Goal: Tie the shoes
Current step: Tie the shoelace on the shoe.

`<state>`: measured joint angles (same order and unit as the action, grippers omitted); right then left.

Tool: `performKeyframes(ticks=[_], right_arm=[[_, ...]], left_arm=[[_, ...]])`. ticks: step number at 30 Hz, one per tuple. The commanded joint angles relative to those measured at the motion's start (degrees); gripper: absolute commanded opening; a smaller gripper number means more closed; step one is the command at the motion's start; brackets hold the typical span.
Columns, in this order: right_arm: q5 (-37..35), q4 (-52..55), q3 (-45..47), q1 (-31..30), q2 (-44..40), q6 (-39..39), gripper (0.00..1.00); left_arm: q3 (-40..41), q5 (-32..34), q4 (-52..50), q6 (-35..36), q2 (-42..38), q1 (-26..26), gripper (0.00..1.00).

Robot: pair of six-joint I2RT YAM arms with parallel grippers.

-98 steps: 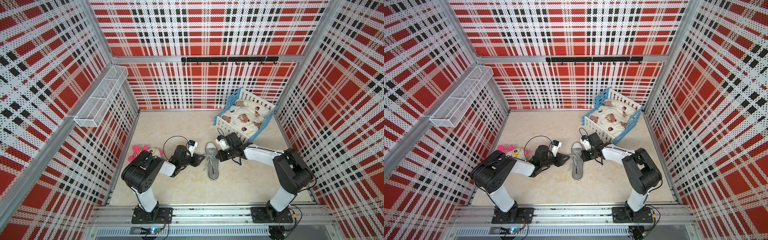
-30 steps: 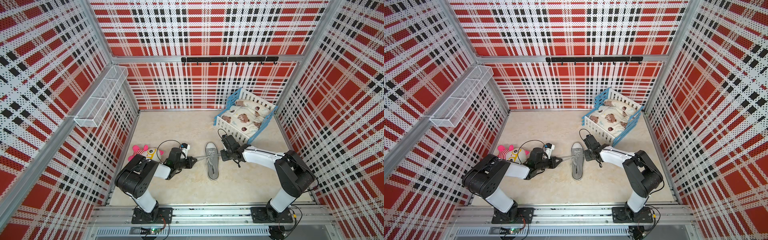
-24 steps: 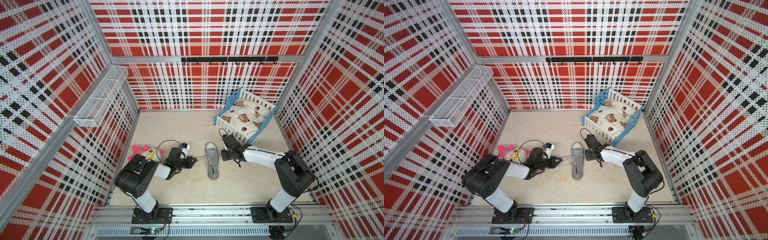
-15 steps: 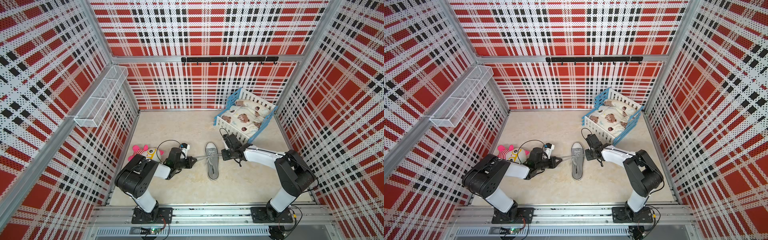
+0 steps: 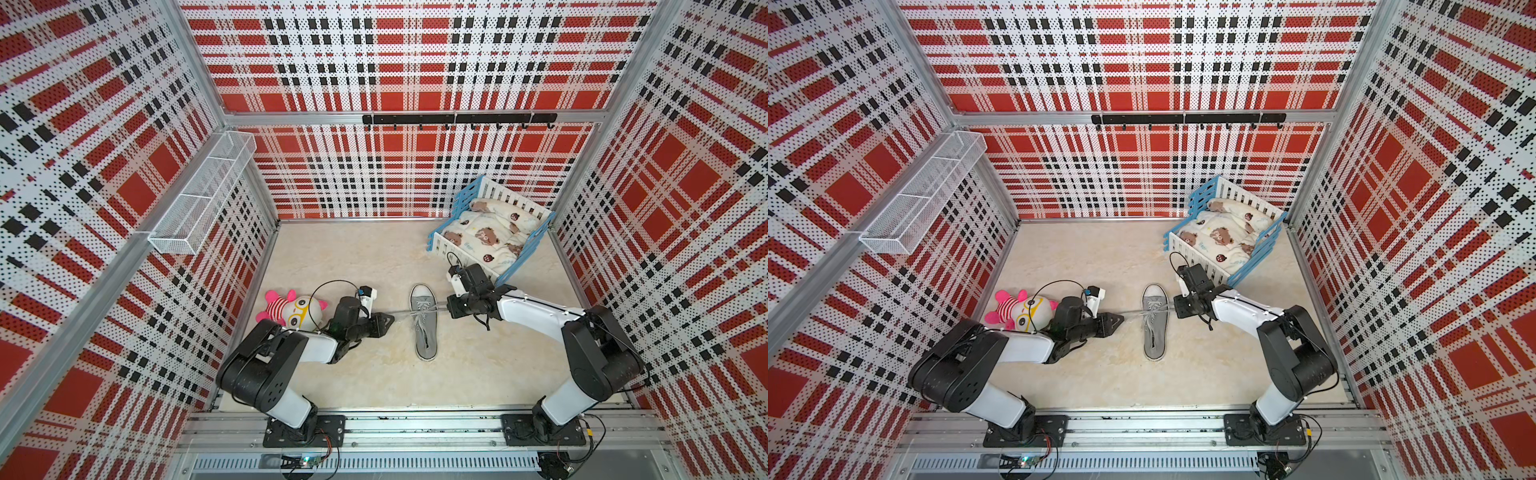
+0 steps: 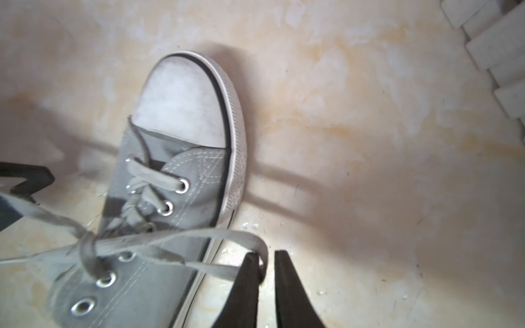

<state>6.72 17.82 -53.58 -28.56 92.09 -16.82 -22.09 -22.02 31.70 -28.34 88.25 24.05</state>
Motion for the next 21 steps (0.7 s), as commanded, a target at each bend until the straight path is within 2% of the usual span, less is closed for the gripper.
performKeyframes(ticks=[1,7,10,16,21], right_arm=[[4.8,0.4,0.7,1.3,-3.5,1.1,0.26],[7.6,1.0,1.2,3.9,-6.3,1.4,0.32],[8.9,0.7,1.0,4.1,-6.8,1.5,0.33],[16.5,-4.3,1.3,3.3,-6.2,1.1,0.34],[17.4,-4.6,-0.4,-0.1,-3.9,1.9,0.30]], left_arm=[[1.0,5.6,-1.8,0.4,-4.1,0.0,0.40],[1.6,13.9,-5.9,0.7,-10.5,-0.1,0.46],[1.6,14.9,-7.0,0.9,-12.0,-0.1,0.48],[0.7,9.5,-7.3,2.2,-10.1,0.3,0.50],[0.5,3.9,-3.4,3.0,-9.6,3.0,0.50]])
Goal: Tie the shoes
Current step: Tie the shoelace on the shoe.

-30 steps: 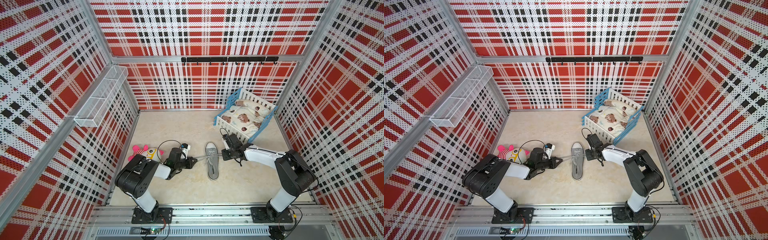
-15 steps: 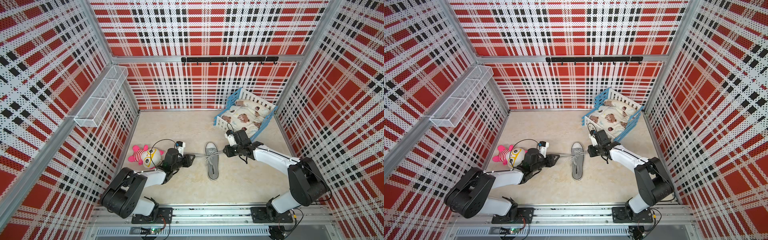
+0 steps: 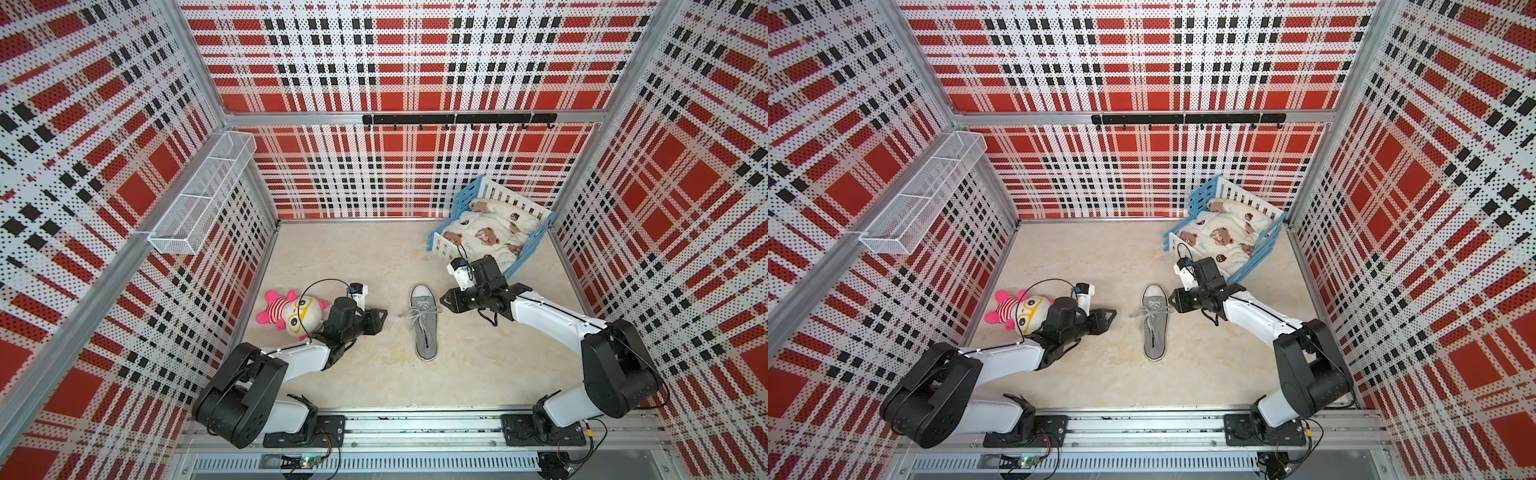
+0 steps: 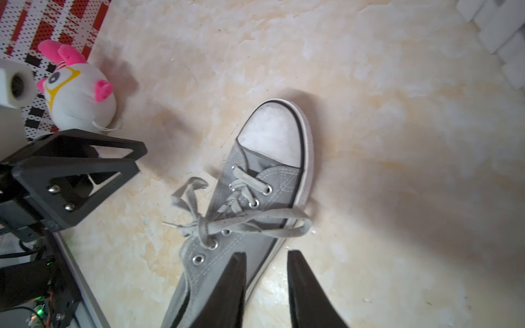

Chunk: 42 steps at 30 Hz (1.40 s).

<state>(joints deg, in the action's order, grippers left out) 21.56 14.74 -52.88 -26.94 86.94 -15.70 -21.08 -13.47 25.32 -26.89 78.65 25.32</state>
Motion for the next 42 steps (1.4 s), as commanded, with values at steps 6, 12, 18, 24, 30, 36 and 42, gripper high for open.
performKeyframes(ticks=[6,12,18,24,30,36,42], right_arm=[[4.6,-2.3,-1.7,-4.8,4.2,1.0,0.24],[5.0,-3.0,-2.0,-6.1,6.5,0.8,0.21],[5.2,-3.2,-2.2,-6.6,7.4,0.8,0.21],[4.8,-2.8,-2.7,-6.6,8.0,1.0,0.20],[4.6,-2.5,-2.8,-6.6,8.1,1.2,0.20],[4.4,-2.7,-2.9,-6.6,8.1,0.8,0.20],[4.4,-3.0,-3.3,-6.8,8.8,0.3,0.20]], left_arm=[[-2.4,-12.2,5.8,3.4,1.8,7.0,0.46],[-5.2,-15.4,7.1,3.7,7.3,8.1,0.46],[-8.0,-16.7,7.9,4.3,10.7,7.4,0.45],[-10.2,-17.9,8.2,4.4,13.3,7.0,0.41],[-10.9,-17.7,8.6,4.1,14.3,6.5,0.36],[-11.0,-17.6,8.8,3.9,14.2,6.3,0.20],[-11.1,-18.4,8.8,3.6,14.5,5.9,0.04]])
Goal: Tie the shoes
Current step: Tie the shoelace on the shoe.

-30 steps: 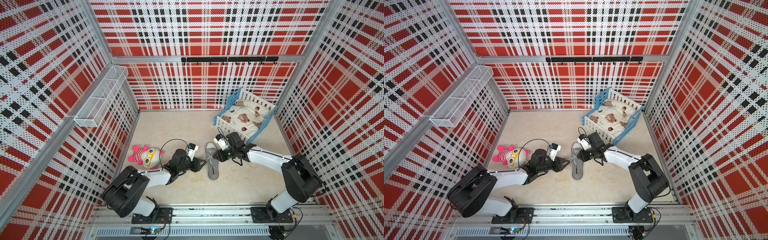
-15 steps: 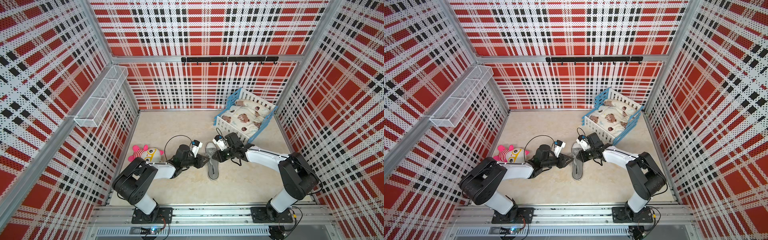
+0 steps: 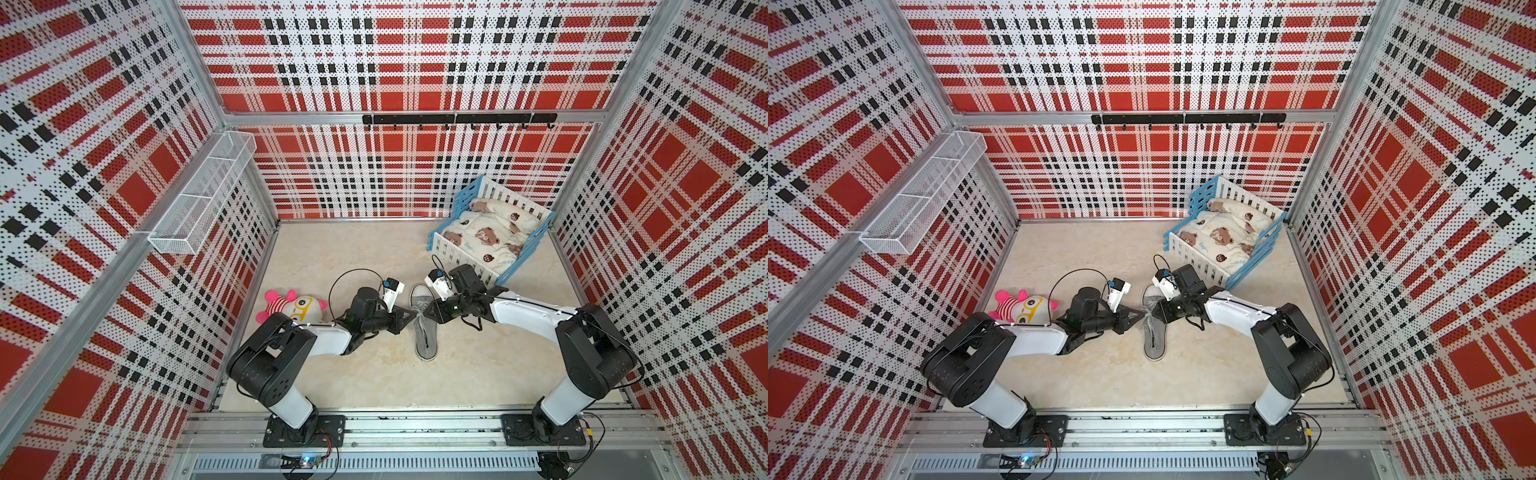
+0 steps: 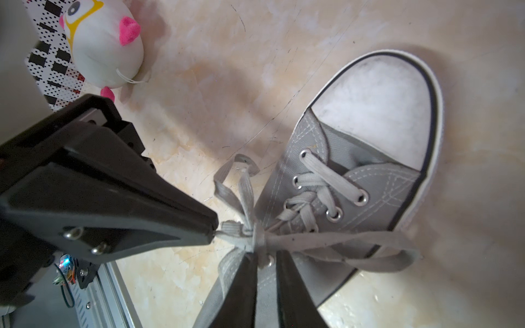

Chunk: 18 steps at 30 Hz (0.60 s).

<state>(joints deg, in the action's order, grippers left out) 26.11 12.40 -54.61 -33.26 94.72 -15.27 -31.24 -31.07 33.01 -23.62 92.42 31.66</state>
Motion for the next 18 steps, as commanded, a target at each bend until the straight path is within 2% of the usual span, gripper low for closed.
performKeyframes(ticks=[1,18], right_arm=[[-0.4,-0.6,-1.6,-0.6,1.3,-0.3,0.20],[-4.6,0.5,-2.0,-0.7,3.6,-4.1,0.14]], left_arm=[[-0.8,-0.9,1.1,0.3,0.7,-0.4,0.01],[2.5,-3.1,0.3,-0.9,-3.7,-2.5,0.00]])
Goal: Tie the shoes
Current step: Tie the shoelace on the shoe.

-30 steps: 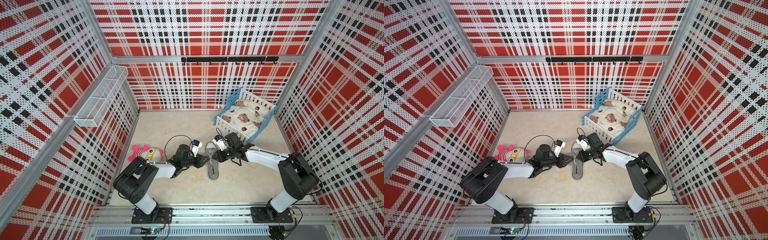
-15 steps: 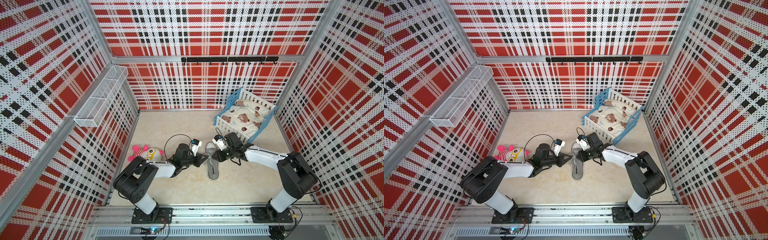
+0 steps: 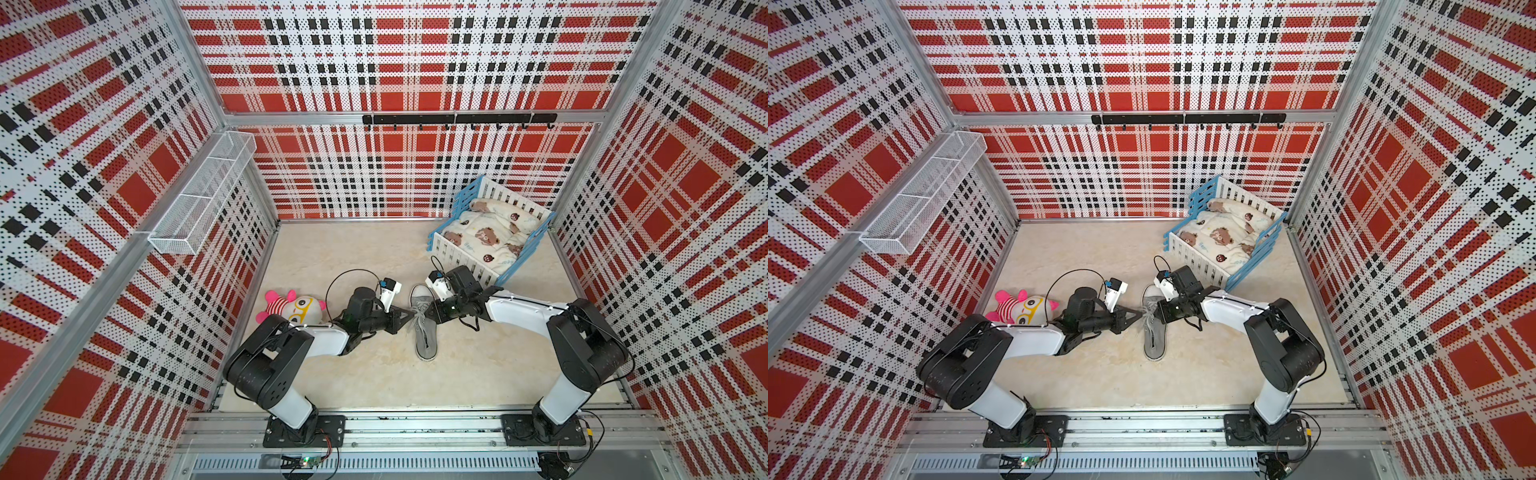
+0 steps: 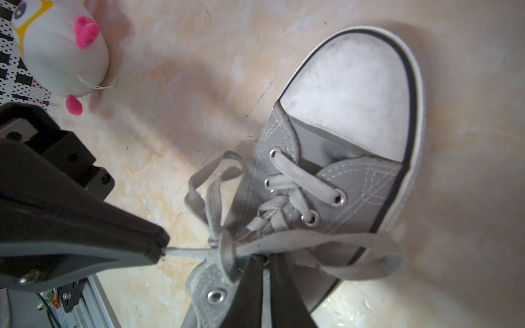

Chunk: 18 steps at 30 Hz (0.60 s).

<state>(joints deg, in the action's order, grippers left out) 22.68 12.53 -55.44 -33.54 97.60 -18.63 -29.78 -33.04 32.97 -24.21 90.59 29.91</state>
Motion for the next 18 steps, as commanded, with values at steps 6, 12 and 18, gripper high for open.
performKeyframes(ticks=[6,12,18], right_arm=[[-1.4,1.6,-0.4,-0.3,-3.8,2.5,0.17],[2.4,0.4,0.5,-0.3,-6.3,3.8,0.23],[3.1,0.0,-0.6,-0.5,-4.4,3.3,0.24]], left_arm=[[1.3,-1.3,0.0,-0.2,-1.4,-0.6,0.00],[1.1,-1.2,0.0,-0.1,-0.9,-0.4,0.00],[1.0,-1.3,-0.1,0.0,-0.9,-0.3,0.00]])
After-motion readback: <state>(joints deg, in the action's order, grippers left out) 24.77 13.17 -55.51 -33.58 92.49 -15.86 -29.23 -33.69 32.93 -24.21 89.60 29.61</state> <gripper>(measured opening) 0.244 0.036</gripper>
